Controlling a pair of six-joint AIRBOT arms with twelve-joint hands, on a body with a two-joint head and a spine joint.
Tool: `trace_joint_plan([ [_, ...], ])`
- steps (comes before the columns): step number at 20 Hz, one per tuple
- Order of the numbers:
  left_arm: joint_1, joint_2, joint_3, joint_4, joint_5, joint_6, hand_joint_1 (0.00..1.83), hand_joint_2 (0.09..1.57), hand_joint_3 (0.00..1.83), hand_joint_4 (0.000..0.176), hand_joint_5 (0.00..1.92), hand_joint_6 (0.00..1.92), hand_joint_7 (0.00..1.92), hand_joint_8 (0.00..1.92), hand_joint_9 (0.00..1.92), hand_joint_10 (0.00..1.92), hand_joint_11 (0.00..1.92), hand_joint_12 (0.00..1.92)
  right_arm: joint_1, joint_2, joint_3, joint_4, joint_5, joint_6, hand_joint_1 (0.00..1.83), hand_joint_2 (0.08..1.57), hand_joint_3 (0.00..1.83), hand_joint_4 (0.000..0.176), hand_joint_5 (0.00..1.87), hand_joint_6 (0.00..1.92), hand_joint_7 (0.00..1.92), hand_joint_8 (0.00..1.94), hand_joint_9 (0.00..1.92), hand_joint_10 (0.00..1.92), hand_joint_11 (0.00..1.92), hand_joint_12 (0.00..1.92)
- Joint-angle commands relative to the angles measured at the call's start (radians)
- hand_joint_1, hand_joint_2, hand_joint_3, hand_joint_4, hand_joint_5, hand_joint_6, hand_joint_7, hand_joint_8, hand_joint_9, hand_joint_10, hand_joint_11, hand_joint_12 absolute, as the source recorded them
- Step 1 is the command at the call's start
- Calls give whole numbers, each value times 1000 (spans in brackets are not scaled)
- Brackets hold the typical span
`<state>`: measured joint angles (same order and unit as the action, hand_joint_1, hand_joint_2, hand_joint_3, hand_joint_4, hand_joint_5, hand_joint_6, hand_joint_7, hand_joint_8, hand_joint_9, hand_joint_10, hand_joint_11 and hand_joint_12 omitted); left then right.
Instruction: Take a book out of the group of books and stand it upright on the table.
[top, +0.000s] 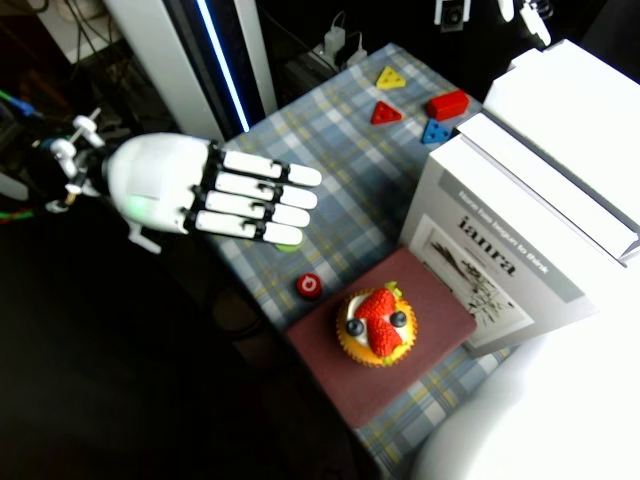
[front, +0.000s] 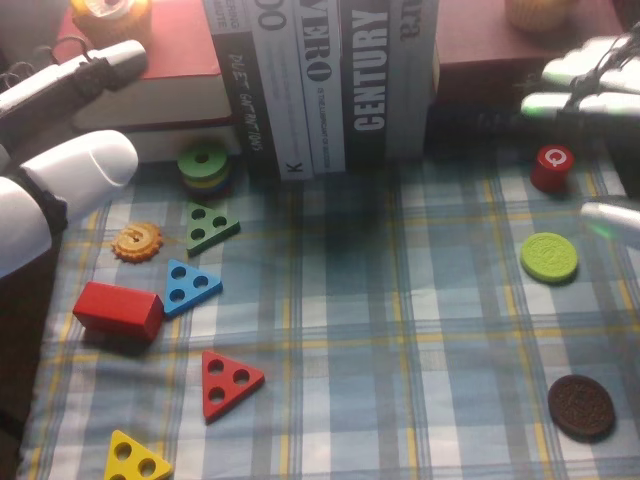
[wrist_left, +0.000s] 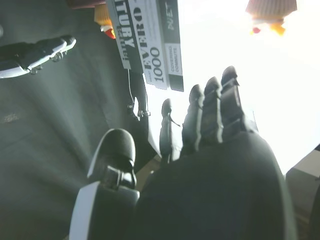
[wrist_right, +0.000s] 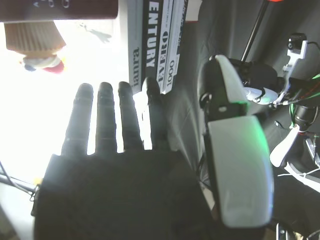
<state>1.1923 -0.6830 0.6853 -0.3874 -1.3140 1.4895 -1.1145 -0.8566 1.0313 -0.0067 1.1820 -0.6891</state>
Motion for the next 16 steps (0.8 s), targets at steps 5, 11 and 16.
trace_joint_plan([
  [5, -3, -2, 2, 7, -120, -9, 0, 1266, 8, 176, 337, 7, 230, 13, 151, 16, 28, 165, 127, -15, 35, -29, 111, 3, 319, 1393, 4, 111, 318, 0, 273, 1, 242, 1, 24, 469],
  [11, -3, -3, 3, 8, -117, -9, 0, 1278, 3, 176, 299, 4, 198, 1, 114, 0, 0, 98, 329, -58, 76, -80, 77, -66, 2, 1291, 0, 148, 77, 4, 7, 0, 4, 0, 0, 103],
  [16, -3, -7, 8, 8, -109, -9, 0, 1293, 4, 176, 300, 0, 186, 1, 98, 2, 11, 32, 478, -113, 137, -143, -88, -94, 0, 1155, 0, 176, 75, 4, 0, 0, 0, 0, 0, 0],
])
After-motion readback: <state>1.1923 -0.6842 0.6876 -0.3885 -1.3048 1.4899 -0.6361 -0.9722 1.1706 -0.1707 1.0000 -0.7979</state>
